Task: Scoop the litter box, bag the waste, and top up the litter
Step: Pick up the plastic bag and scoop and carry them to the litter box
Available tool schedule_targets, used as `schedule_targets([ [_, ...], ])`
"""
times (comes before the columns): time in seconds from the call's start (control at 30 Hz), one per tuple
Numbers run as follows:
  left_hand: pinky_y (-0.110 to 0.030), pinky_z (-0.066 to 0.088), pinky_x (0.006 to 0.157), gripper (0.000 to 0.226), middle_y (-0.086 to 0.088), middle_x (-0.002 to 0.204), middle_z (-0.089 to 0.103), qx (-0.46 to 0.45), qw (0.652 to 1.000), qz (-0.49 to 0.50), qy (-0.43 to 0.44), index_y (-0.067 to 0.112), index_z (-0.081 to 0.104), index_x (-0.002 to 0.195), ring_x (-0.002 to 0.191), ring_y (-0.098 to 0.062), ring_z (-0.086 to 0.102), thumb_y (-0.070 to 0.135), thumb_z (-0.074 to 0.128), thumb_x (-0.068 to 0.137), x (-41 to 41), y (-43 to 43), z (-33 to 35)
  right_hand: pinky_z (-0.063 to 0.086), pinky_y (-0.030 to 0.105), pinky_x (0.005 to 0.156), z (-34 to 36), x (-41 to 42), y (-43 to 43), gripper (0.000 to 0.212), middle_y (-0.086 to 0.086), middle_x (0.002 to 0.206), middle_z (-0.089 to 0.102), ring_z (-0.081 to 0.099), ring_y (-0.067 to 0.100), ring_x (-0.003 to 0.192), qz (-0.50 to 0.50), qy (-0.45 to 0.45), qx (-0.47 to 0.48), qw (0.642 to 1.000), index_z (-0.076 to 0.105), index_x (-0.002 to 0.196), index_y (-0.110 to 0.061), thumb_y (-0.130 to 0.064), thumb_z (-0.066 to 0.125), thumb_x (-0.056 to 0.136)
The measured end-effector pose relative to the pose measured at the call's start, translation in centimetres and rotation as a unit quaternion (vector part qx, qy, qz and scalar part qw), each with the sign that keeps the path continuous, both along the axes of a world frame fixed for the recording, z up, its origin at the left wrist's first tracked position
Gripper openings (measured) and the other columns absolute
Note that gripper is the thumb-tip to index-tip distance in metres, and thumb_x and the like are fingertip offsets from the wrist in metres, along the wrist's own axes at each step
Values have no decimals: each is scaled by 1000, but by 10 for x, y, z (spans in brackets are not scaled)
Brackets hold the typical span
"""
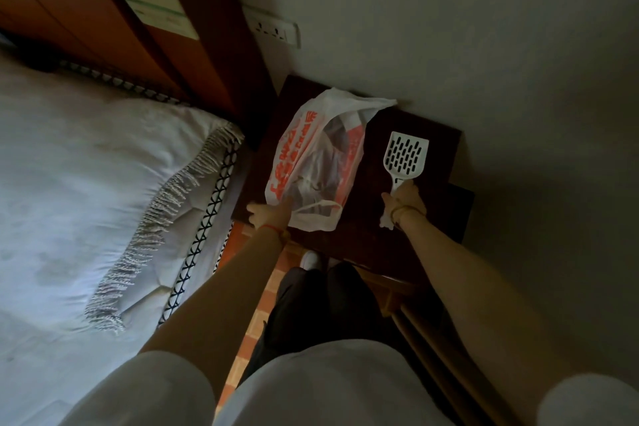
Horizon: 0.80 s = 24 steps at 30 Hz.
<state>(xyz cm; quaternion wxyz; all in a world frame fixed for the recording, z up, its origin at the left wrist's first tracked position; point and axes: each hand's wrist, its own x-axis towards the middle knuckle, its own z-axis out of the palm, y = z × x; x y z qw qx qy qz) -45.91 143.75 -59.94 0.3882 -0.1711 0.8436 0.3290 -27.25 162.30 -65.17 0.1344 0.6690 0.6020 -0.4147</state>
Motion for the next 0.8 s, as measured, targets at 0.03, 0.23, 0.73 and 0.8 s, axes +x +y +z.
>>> schedule_targets([
  [0.03, -42, 42, 105, 100, -19, 151, 33, 4, 1000, -18, 20, 3, 16, 150, 135, -37, 39, 40, 77, 79, -1, 3, 0, 44, 45, 98, 8, -6, -2, 70, 17, 136, 43, 49, 35, 119, -5, -18, 28, 999, 23, 143, -6, -34, 58, 89],
  [0.23, -26, 42, 79, 48, -13, 126, 62, 11, 993, -109, 43, 10, 59, 127, 114, -29, 59, 34, 68, 87, -18, 10, -12, 51, 41, 85, 6, -10, 2, 50, 18, 122, 55, 58, 33, 106, -28, -37, 14, 999, 38, 128, -4, -27, 59, 88],
  [0.73, -12, 39, 59, 25, -12, 95, 68, 118, 978, -83, 148, 5, 68, 109, 84, -19, 58, 23, 60, 95, -4, -22, 55, 45, 27, 48, 79, -8, -24, 20, 17, 98, 60, 56, 21, 65, -171, 125, 0, 977, 42, 105, -11, -11, 49, 86],
  [0.8, -8, 36, 54, 23, -6, 91, 64, 132, 976, -71, 158, 4, 68, 108, 81, -16, 56, 21, 59, 96, -1, -31, 72, 42, 25, 46, 96, -6, -33, 17, 15, 91, 60, 52, 17, 57, -174, 145, 7, 974, 42, 102, -11, -10, 50, 87],
])
